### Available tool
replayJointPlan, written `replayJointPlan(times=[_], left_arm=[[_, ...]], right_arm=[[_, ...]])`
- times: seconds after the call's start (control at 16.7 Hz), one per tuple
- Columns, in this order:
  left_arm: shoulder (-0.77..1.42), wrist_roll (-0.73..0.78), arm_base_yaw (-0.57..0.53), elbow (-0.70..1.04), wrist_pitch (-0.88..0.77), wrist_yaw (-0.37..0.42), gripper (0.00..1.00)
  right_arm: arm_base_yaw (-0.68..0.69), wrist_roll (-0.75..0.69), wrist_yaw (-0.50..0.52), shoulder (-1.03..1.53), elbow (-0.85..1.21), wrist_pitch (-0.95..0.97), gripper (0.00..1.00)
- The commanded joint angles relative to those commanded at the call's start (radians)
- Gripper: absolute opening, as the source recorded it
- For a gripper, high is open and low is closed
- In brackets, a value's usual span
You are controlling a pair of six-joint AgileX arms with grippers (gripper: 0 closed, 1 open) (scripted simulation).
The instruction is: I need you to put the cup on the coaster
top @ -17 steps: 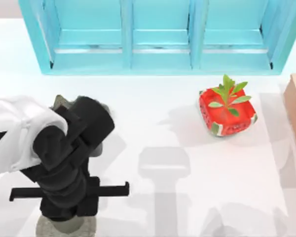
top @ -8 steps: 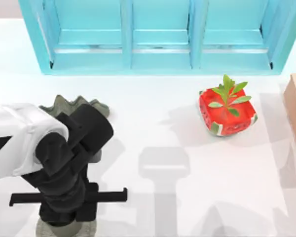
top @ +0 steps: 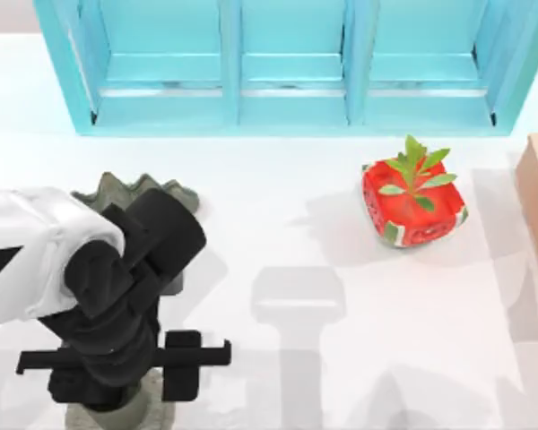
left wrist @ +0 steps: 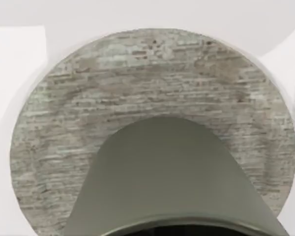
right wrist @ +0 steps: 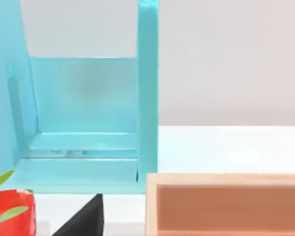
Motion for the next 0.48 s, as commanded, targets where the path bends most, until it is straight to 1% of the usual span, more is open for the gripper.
replayJointPlan(times=[0.12, 0.18, 0.48], left_arm=[[0.0, 0.0, 0.0, 0.0, 0.0, 0.0, 0.98], [0.0, 0.0, 0.0, 0.0, 0.0, 0.0, 1.0], [0.0, 0.0, 0.0, 0.0, 0.0, 0.0, 1.0]], right_arm=[[0.0, 0.0, 0.0, 0.0, 0.0, 0.0, 1.0], [0.0, 0.0, 0.0, 0.0, 0.0, 0.0, 1.0], [0.0, 0.0, 0.0, 0.0, 0.0, 0.0, 1.0]])
